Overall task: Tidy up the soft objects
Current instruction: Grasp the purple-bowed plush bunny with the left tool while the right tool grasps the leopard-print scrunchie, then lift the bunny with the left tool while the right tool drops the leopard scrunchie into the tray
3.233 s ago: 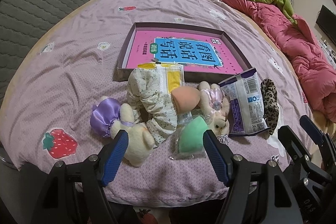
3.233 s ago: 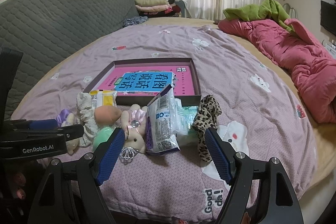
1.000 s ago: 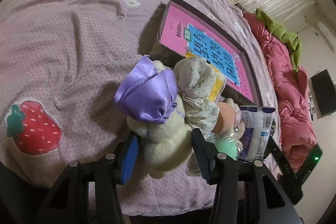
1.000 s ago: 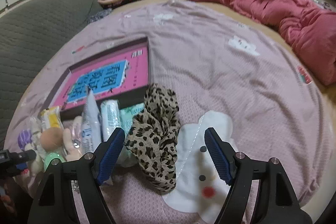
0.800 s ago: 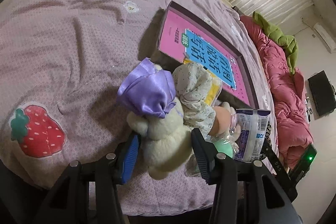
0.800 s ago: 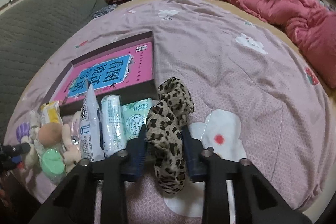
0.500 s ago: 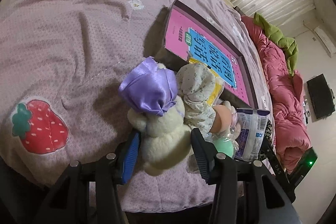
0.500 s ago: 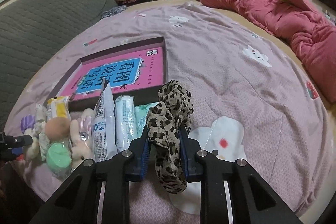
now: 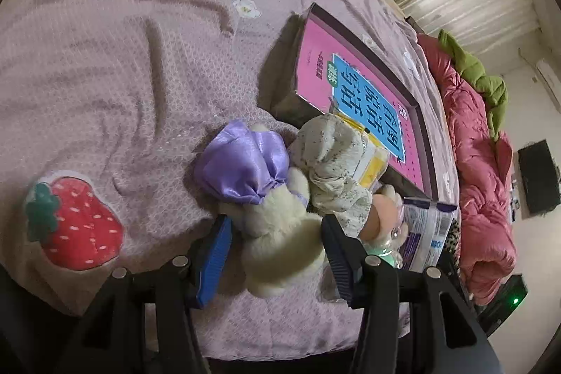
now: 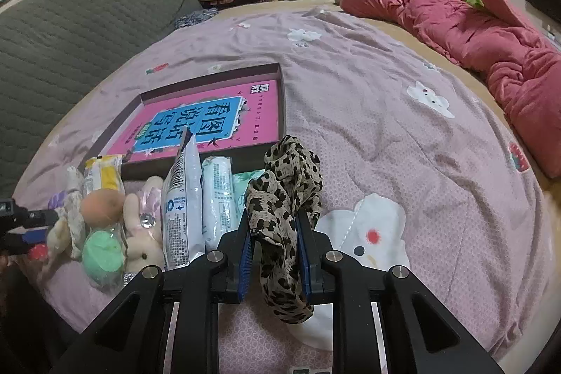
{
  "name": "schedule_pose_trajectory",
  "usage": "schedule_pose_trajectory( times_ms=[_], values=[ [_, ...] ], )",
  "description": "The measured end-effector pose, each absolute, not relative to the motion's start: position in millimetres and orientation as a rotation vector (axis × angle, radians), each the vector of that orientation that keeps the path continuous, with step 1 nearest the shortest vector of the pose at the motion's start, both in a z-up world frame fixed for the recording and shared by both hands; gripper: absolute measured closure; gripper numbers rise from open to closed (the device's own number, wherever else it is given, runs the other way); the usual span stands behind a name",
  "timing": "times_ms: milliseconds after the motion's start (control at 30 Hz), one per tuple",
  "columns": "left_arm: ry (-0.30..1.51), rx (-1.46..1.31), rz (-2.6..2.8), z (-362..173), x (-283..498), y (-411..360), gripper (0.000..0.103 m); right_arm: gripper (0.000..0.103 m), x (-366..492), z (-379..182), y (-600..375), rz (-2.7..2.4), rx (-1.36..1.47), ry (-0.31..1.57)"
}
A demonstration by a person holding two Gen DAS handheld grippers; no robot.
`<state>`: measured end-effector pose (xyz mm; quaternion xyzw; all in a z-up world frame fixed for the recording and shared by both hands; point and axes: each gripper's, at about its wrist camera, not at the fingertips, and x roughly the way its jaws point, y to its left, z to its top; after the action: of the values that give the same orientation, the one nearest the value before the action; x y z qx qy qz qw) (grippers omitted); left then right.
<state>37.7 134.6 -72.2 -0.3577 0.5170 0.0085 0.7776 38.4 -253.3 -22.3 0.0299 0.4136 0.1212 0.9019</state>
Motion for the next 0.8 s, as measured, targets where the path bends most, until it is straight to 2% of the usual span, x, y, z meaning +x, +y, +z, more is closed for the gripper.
schedule_pose_trajectory(
  times_ms=[200, 233, 500, 533, 567, 800],
  values=[
    [1.115, -0.861, 0.035, -81, 47, 150, 0.051, 0.081, 40, -23, -254, 0.247, 0.062, 0.860],
    [1.111, -0.854, 0.042, -81, 47, 153, 0.059, 0.081, 39, -23, -254, 0.247, 0.062, 0.859],
    [1.058, -0.837, -0.001, -71, 35, 157, 0.067, 0.081, 38, -20, -255, 0.245, 0.057, 0.846],
    [1.047, -0.832, -0.010, -67, 33, 157, 0.083, 0.081, 37, -19, -254, 0.246, 0.054, 0.844],
    [1.042, -0.825, -0.022, -64, 32, 155, 0.086, 0.081, 36, -18, -254, 0.246, 0.050, 0.838],
    [1.047, -0.789, -0.049, -56, 33, 144, 0.087, 0.081, 31, -12, -253, 0.249, 0.046, 0.819]
  ],
)
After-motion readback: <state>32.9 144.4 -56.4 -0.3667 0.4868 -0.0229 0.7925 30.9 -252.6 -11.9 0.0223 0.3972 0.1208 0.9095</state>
